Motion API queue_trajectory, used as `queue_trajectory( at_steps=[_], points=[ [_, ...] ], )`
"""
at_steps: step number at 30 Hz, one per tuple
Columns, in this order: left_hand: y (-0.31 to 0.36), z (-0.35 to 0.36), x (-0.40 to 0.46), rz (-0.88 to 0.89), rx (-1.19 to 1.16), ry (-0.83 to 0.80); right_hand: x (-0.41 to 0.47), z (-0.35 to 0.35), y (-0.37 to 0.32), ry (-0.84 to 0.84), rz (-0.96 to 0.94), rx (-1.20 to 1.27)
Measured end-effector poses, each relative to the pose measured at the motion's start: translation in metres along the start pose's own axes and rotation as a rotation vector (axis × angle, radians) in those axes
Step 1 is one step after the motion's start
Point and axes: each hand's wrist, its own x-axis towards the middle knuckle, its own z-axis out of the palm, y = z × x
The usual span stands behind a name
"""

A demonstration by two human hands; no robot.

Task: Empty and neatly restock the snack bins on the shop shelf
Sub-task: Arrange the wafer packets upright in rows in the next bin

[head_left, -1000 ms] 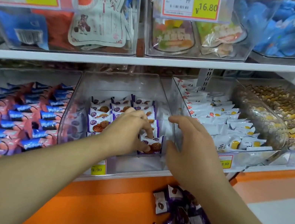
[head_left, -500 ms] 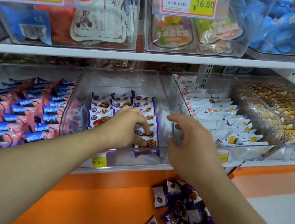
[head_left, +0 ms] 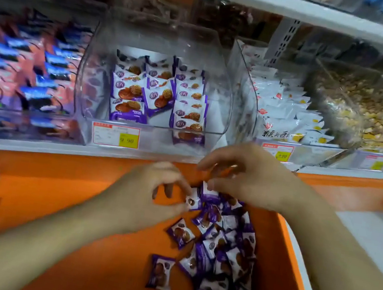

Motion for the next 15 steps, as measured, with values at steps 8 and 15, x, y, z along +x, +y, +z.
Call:
queue_trajectory(
  at_steps=[8,15],
  points=[
    [-0.129,0.140,0.009,-0.298,0.112,-0.229,0.042,0.109,0.136,-0.073,0.254,-0.303],
    [-0.166,0.195,0.033,-0.287,0.123,-0.353,0.079,0.146,0.229,-0.018,0.231,-0.610]
  ],
)
